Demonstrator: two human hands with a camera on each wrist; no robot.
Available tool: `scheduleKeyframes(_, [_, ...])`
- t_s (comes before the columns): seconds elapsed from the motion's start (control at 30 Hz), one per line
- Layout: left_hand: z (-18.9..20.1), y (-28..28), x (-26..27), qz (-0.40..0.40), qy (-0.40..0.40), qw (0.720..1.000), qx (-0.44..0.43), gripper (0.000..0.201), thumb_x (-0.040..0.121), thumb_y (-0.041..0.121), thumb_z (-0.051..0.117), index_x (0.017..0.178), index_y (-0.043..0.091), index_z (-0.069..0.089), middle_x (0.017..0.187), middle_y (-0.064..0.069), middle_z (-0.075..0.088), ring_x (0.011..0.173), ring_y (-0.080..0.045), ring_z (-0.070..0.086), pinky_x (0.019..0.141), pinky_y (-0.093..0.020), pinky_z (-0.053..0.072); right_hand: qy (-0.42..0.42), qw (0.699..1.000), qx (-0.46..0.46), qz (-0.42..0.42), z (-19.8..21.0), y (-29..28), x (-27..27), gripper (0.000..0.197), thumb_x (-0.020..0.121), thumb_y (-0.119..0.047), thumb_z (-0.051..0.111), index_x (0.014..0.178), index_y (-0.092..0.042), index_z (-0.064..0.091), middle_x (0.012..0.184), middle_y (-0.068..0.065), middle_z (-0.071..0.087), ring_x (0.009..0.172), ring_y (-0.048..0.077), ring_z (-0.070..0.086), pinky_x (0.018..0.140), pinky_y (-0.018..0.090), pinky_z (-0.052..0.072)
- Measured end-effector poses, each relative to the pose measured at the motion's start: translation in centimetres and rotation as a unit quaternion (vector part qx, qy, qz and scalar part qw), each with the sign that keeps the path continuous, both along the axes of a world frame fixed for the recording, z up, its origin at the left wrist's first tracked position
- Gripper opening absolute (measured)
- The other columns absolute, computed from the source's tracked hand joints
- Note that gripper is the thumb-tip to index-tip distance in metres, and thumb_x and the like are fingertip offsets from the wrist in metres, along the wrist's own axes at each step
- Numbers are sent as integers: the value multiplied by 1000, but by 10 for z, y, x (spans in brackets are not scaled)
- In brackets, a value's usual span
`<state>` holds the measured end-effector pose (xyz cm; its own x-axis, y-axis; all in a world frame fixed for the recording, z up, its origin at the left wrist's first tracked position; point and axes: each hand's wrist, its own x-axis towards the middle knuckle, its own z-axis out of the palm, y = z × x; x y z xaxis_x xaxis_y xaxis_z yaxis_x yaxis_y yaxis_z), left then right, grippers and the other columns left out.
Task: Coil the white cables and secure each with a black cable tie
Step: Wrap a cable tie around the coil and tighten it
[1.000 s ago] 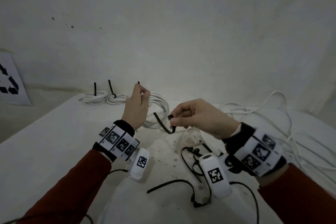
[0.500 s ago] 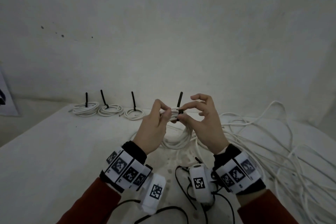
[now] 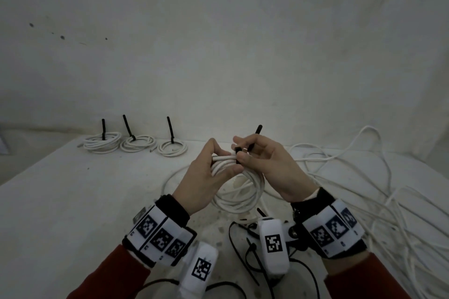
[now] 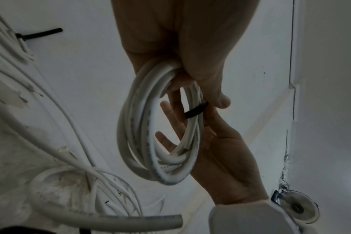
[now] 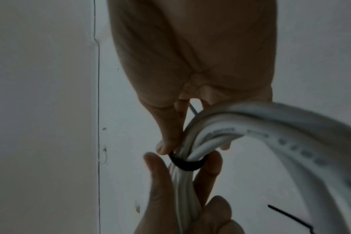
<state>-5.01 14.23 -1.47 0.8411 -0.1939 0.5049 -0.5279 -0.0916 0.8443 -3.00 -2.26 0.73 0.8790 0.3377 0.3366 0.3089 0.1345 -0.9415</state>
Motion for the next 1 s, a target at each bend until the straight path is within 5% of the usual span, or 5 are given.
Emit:
scheduleKeyframes(0.1, [-1,1,1,-12,17,999,-43,36,81,27,71,81,12,38,70,9,60,47,1,44,46,-14,34,4,1000,-23,-19,5,4,-6,12,79,-15,71,90,-15,65,117,18,65,105,30,65,89,38,54])
scheduleKeyframes(0.3, [3,5,1,-52,70,991,-97,33,83,17,67,81,11,35,58,12,57,43,-3,33,43,-23,24,38,990,66,-123,19,5,-10,49,88,-14,68,128,-23,42,97,10,73,73,23,71,61,31,56])
scheduleKeyframes(0.43, [6,4,-3,-68,81,988,-114,31,85,19,64,81,12,34,53,11,50,44,-7,31,44,-22,29,14,986,65,-154,20,3,-13,25,84,-3,68,105,0,54,87,11,75,71,23,73,55,27,55])
scheduleKeyframes(0.6, [5,10,1,-133,96,969,-183,45,76,31,76,81,15,35,57,13,47,45,-6,32,43,-19,34,-96,971,-54,-213,18,-5,-8,11,74,-3,78,76,-12,73,77,4,75,74,19,72,67,32,57])
scheduleKeyframes(1.0, [6,8,-2,-106,110,975,-165,29,81,21,65,80,16,36,55,9,42,46,-9,29,43,-22,29,-195,948,-121,-219,20,-8,-12,12,73,-6,80,75,-18,77,72,-7,74,69,7,71,70,22,56])
